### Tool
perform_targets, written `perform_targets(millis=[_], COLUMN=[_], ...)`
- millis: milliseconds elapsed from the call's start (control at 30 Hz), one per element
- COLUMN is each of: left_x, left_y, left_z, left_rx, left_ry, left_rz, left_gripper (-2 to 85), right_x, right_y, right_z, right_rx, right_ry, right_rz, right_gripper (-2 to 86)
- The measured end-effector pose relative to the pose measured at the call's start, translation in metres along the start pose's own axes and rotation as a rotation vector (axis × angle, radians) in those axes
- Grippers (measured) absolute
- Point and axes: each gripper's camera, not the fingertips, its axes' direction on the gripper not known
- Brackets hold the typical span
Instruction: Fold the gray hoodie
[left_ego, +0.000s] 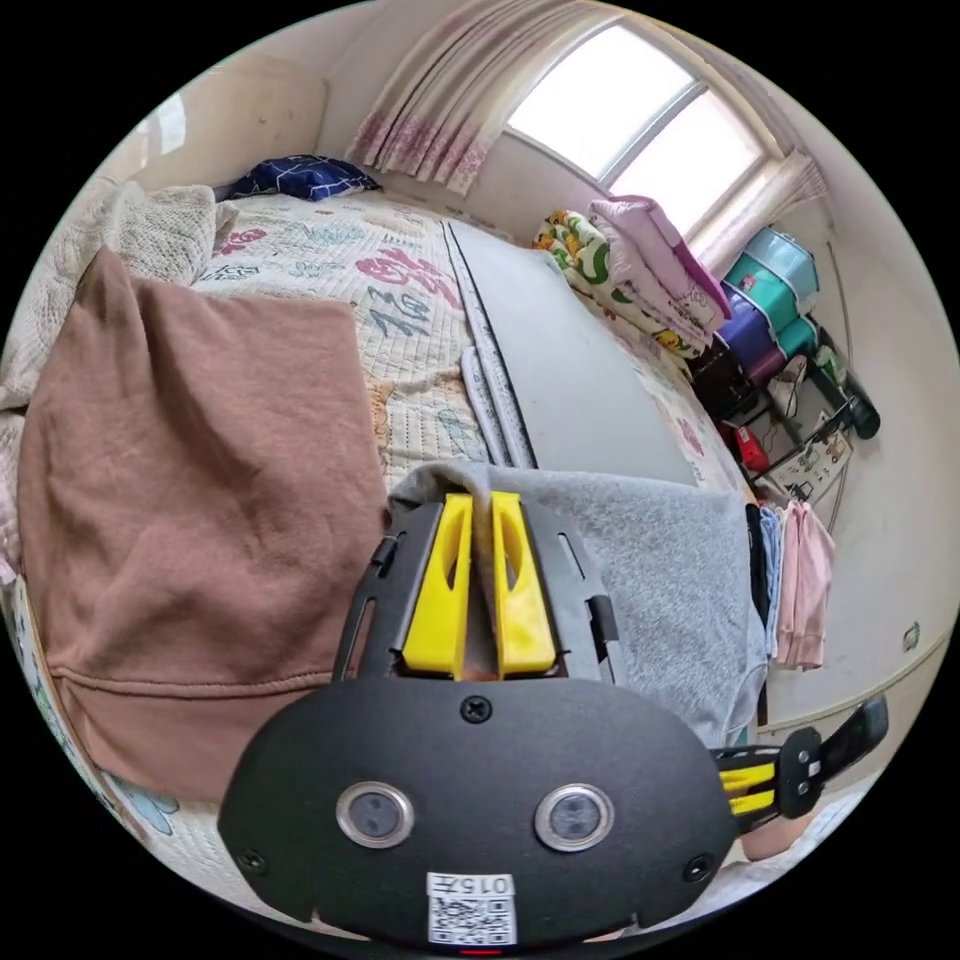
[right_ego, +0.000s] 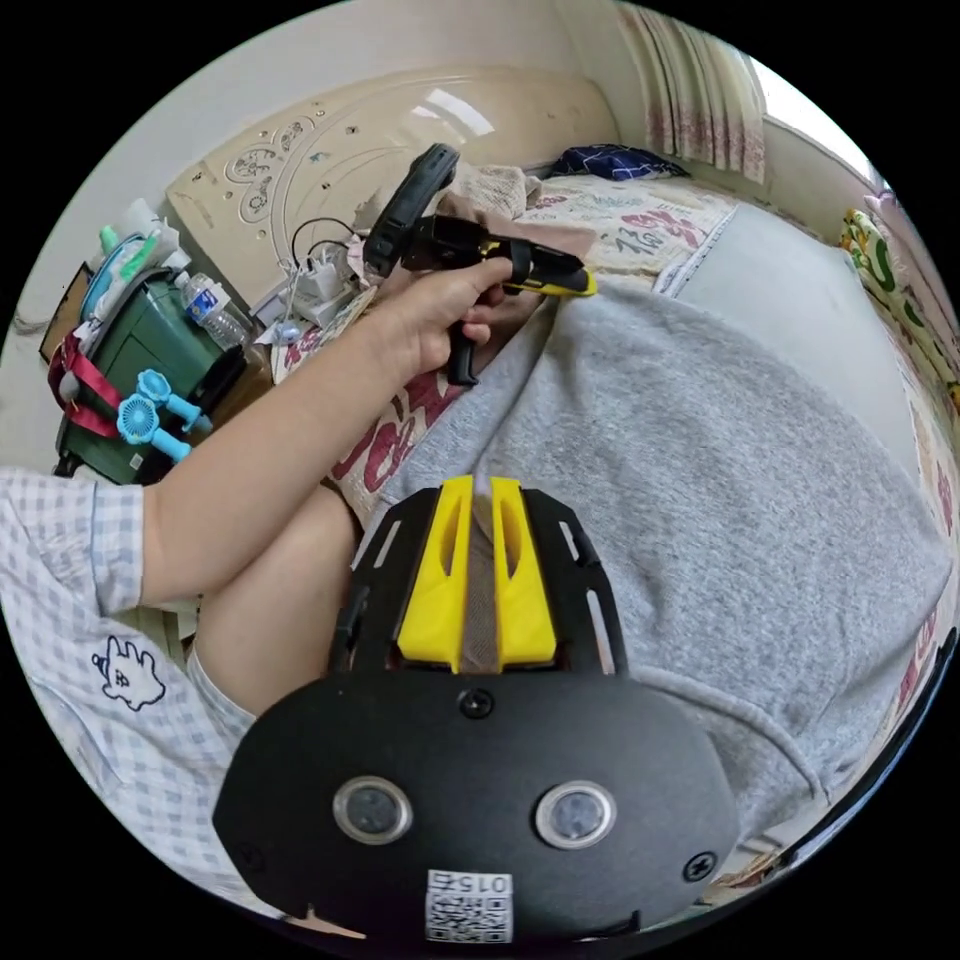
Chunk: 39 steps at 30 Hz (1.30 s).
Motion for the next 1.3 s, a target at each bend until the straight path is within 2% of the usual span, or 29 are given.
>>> perform_targets(millis=[167,267,333,500,667,800,867,900,1000,1067,1133,1233,1300], left_x=[0.033,0.076,0.105,0.180,0.224,0.231,0.234,0.236,0.243,0.246,0.246,0.249,0.257], left_y=[-0.005,0.024,0.055,0.084,0.112,0.112,0.110,0.108,0.109,0.106,0.098,0.093,0.093], left_z=[-0.067,-0.098,-0.096,-0.093,-0.081,-0.076,-0.079,-0.084,-0.092,-0.093,-0.103,-0.128,-0.147], left_rx=[0.020,-0.051,-0.175,-0.305,-0.336,-0.325,-0.324,-0.323,-0.326,-0.335,-0.345,-0.325,-0.280], left_ry=[0.007,0.172,0.344,0.434,0.205,0.075,0.049,0.045,-0.013,-0.013,0.017,0.050,0.076], left_rz=[0.125,0.400,0.555,0.757,0.864,0.851,0.844,0.841,0.882,0.863,0.821,0.833,0.866], left_gripper=[6.2,4.4,5.2,8.3,10.6,4.9,2.7,1.9,1.4,1.7,2.8,6.2,7.2], right_x=[0.022,0.029,0.030,0.028,0.021,0.011,0.006,0.003,0.000,0.004,0.011,0.021,0.026], right_y=[0.071,0.109,0.134,0.160,0.168,0.169,0.169,0.171,0.180,0.189,0.203,0.237,0.258], right_z=[-0.045,-0.035,-0.011,0.043,0.078,0.112,0.132,0.141,0.154,0.145,0.114,0.083,0.078], right_rx=[0.129,0.121,0.098,0.045,0.015,-0.044,-0.099,-0.114,-0.158,-0.129,-0.049,0.051,0.094], right_ry=[0.087,0.130,0.143,0.220,0.332,0.455,0.545,0.656,0.721,0.684,0.556,0.336,0.265], right_rz=[0.029,0.025,0.016,0.012,0.012,0.014,-0.018,-0.027,-0.076,-0.041,0.074,0.206,0.265], right_gripper=[7.0,7.7,8.2,9.4,10.1,9.8,7.1,5.4,1.0,1.1,5.3,6.6,7.2])
